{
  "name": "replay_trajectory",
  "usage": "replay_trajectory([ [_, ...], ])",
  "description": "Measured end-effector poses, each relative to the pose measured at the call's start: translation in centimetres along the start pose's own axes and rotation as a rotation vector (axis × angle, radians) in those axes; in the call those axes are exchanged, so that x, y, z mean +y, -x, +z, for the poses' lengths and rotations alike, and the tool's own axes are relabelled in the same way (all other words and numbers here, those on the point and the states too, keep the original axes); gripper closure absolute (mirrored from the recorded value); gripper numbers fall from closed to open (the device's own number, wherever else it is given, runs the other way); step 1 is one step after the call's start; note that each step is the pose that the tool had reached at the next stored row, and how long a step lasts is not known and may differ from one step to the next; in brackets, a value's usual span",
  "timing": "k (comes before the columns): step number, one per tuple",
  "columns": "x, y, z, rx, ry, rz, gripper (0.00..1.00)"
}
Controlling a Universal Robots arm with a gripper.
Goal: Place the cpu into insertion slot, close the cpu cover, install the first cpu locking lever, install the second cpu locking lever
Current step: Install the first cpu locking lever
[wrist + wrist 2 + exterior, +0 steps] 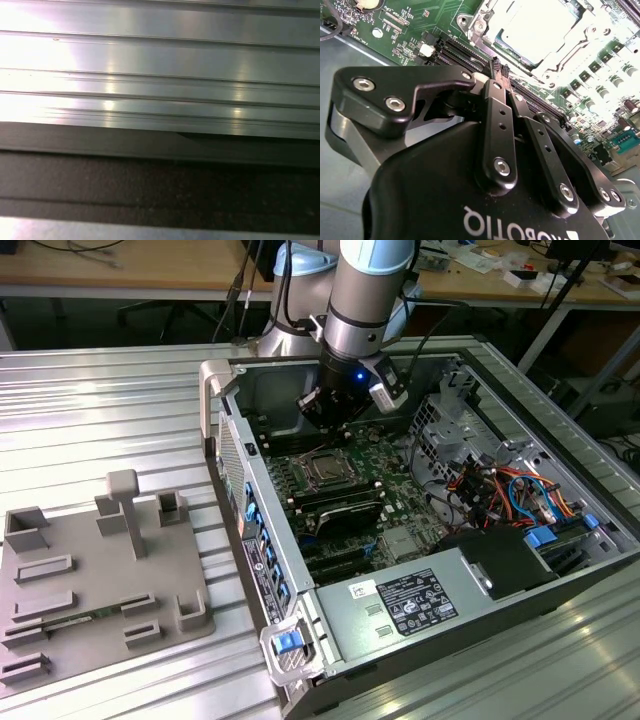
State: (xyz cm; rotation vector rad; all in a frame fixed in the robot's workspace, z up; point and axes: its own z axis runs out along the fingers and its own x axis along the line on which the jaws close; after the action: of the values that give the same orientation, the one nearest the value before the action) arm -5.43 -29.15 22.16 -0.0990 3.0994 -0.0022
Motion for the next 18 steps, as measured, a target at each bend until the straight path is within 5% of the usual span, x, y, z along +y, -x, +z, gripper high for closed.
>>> replay_trajectory([
  [5,0.0,-0.01,0.24,0.0,0.0001,-0.002,0.89],
  [9,-0.01,0.04,0.55,0.0001,0.0017,-0.044,0.89],
  [18,-0.03,0.58,1.44,-0.0002,0.0019,-0.047,0.89],
])
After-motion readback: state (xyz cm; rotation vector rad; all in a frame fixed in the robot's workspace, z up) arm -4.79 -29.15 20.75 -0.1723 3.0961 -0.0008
